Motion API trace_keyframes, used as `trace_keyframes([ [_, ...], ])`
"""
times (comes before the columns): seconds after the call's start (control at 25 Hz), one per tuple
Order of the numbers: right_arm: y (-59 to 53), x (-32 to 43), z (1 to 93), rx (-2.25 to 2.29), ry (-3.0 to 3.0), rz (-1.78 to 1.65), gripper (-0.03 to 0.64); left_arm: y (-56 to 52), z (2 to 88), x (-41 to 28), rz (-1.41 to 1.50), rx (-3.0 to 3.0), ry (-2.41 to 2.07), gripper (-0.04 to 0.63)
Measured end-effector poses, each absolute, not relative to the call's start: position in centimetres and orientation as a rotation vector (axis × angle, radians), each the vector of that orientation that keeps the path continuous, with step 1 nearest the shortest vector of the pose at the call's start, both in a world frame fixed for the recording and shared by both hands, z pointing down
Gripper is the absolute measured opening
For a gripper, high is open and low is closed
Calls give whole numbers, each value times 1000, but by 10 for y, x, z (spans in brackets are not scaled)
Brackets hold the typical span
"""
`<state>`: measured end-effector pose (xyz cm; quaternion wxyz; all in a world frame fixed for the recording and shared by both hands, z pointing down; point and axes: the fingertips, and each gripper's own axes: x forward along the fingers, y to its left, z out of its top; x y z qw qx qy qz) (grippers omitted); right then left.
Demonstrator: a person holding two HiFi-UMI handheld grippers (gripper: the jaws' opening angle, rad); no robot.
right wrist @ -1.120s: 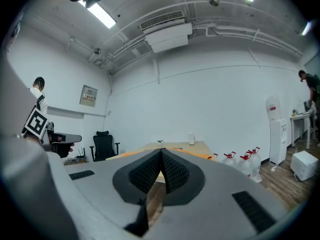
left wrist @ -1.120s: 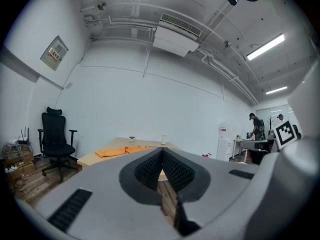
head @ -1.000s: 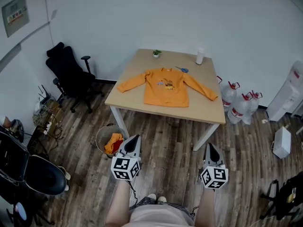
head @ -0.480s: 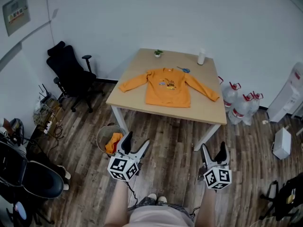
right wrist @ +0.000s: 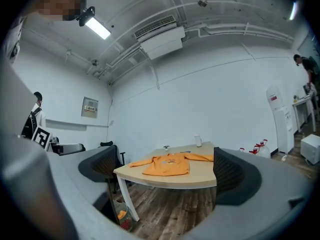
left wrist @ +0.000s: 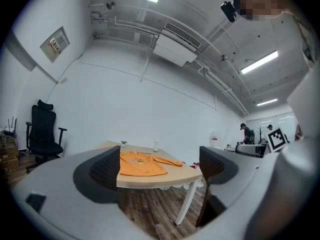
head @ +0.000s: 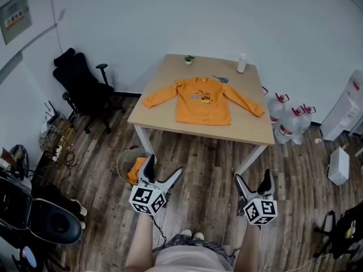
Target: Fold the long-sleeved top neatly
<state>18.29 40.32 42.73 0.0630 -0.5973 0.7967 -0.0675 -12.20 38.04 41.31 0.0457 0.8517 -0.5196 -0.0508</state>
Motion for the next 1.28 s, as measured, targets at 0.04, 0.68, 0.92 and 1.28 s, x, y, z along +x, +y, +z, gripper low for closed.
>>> trace_keyframes([
  [0.04, 404, 180, 427, -1808, 2412, -196, 592, 379, 413, -123, -154, 2607, -1580, 476],
  [0.68, 394, 166, 435, -1840, 2410, -176, 592, 357, 425, -119, -147, 2628, -1510, 476],
  [0.92, 367, 171, 434, -1846, 2397, -173, 591, 329, 424, -115, -144, 2631, -1507, 476],
  [1.28, 300, 169, 440, -1805, 2413, -182, 589, 270, 429, -110, -125, 2627, -1535, 476],
])
